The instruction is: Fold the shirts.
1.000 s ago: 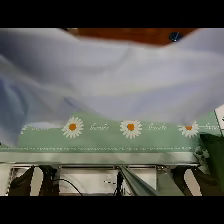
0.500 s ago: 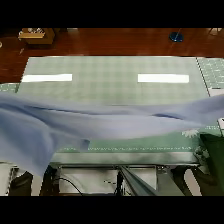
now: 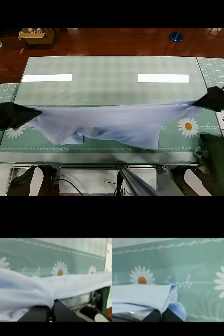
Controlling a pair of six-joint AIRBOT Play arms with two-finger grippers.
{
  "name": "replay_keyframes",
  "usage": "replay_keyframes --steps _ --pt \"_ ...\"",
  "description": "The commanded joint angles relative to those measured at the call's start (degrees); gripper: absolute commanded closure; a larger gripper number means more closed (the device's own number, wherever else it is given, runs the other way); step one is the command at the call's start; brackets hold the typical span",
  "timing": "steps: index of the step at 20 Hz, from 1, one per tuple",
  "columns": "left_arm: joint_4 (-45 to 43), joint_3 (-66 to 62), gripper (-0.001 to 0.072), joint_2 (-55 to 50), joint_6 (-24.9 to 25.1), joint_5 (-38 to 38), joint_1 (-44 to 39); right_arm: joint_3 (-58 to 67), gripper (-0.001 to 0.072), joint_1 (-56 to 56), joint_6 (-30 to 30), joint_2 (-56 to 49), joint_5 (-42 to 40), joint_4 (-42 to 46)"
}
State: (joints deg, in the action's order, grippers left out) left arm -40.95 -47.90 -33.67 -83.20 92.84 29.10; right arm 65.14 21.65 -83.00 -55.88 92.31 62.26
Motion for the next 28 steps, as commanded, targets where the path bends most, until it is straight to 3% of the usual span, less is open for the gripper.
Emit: replay_keyframes --steps 1,6,10,12,14,21,22,23,24,25,28 --pt "0.00 8.26 0.0681 -6.32 5.53 -15.58 -2.67 -1.95 0.0693 0.02 2.34 -10.12 -10.62 -5.38" --pt "10.05 8.24 0.0679 -21.29 17.44 -34.69 -11.85 -1.95 0.0693 0.02 8.83 -18.32 -27.32 -22.86" --pt "17.79 6.12 0.0679 -29.16 29.99 -45.38 -15.21 -1.95 0.0693 0.02 11.26 -21.49 -33.90 -25.77" --pt "18.10 4.46 0.0679 -31.56 33.83 -49.22 -16.72 -1.95 0.0693 0.02 12.35 -23.67 -33.90 -25.64" --pt "18.10 4.11 0.0679 -33.66 36.26 -52.02 -18.88 -1.95 0.0692 -0.44 12.41 -26.29 -33.81 -25.20" --pt "18.08 4.00 0.0676 -40.81 36.26 -52.11 -22.21 -1.90 0.0689 -8.28 13.68 -30.56 -36.39 -18.60" --pt "18.08 3.54 0.0625 -40.61 36.26 -51.52 -21.51 -1.51 0.0664 -8.24 13.66 -30.56 -36.39 -20.55" --pt "18.05 2.10 0.0412 -40.54 36.30 -48.87 -20.20 -0.31 0.0512 -7.37 13.77 -30.42 -35.54 -23.71" --pt "17.75 -0.04 0.0163 -40.57 36.30 -45.44 -18.36 1.57 0.0448 -6.12 15.02 -30.05 -33.42 -27.19" --pt "16.96 -2.97 0.0042 -40.57 36.26 -41.16 -15.56 4.13 0.0448 -4.42 16.33 -29.29 -30.58 -30.08" --pt "9.64 -13.07 0.0059 -40.57 34.67 -24.52 -4.85 13.11 0.0448 1.77 16.33 -26.05 -18.47 -26.29"
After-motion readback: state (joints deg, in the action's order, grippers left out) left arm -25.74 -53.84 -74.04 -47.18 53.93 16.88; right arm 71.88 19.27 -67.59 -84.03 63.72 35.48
